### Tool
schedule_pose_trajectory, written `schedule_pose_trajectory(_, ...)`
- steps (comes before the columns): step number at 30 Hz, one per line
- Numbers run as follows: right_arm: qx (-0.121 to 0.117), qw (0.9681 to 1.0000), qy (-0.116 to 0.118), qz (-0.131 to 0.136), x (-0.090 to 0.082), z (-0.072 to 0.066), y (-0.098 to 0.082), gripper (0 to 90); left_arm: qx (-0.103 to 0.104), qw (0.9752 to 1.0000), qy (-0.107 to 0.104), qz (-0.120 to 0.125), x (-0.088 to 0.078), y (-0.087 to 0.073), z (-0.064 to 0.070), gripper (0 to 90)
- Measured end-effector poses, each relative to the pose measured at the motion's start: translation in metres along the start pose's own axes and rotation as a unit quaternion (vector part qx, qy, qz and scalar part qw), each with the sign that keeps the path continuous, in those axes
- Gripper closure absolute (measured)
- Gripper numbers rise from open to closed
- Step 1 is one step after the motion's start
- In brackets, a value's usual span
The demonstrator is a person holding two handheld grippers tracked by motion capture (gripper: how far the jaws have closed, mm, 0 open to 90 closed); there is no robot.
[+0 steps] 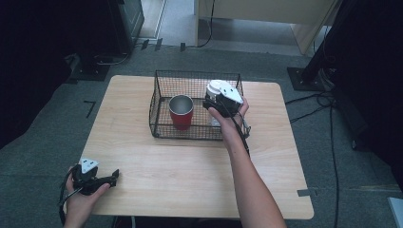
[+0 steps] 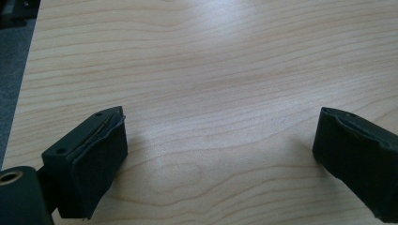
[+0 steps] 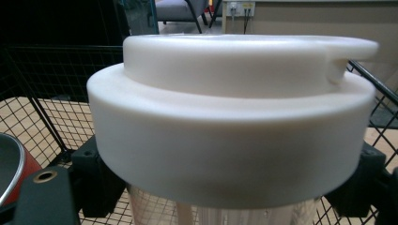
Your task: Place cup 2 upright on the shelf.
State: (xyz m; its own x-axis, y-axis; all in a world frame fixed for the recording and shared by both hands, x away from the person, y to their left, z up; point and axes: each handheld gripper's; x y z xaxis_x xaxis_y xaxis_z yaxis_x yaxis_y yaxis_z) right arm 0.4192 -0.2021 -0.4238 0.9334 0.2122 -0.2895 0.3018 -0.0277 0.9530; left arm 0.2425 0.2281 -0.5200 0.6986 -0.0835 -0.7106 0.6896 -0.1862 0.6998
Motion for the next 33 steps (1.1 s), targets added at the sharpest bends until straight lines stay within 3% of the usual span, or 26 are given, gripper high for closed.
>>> schedule_pose_trajectory(3,-0.007,1.0000,0.000,-0.001,0.000,-0.001,-0.001,15.6,0.000,1.0000,0.000,0.000,0.000,0.000,0.000,4.0)
schedule_pose_trajectory(11,-0.055,0.9979,0.007,-0.033,0.001,-0.006,-0.008,15.6,0.000,1.0000,0.000,0.000,0.000,0.000,0.000,4.0)
schedule_pose_trajectory(17,-0.048,0.9981,0.011,-0.038,0.001,-0.005,-0.007,15.6,0.000,1.0000,0.000,0.000,0.000,0.000,0.000,4.0)
schedule_pose_trajectory(24,-0.041,0.9966,0.014,-0.070,-0.004,-0.005,-0.003,15.5,0.000,1.0000,0.000,0.000,0.000,0.000,0.000,4.0)
schedule_pose_trajectory(33,-0.068,0.9952,0.008,-0.070,-0.017,-0.007,-0.011,15.2,0.000,1.0000,0.000,0.000,0.000,0.000,0.000,4.0)
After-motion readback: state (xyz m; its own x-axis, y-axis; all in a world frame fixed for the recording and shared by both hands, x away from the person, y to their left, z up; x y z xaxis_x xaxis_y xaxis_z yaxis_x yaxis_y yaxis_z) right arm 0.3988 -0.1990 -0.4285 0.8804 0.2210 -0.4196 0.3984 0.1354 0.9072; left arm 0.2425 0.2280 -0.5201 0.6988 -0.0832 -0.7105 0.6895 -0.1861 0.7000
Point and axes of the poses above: each handheld gripper's, and its own axes: x roughly forward along the jaws, y roughly out of its top, z roughly to its right, and after that the axes turned 5 degrees about y, right-handed
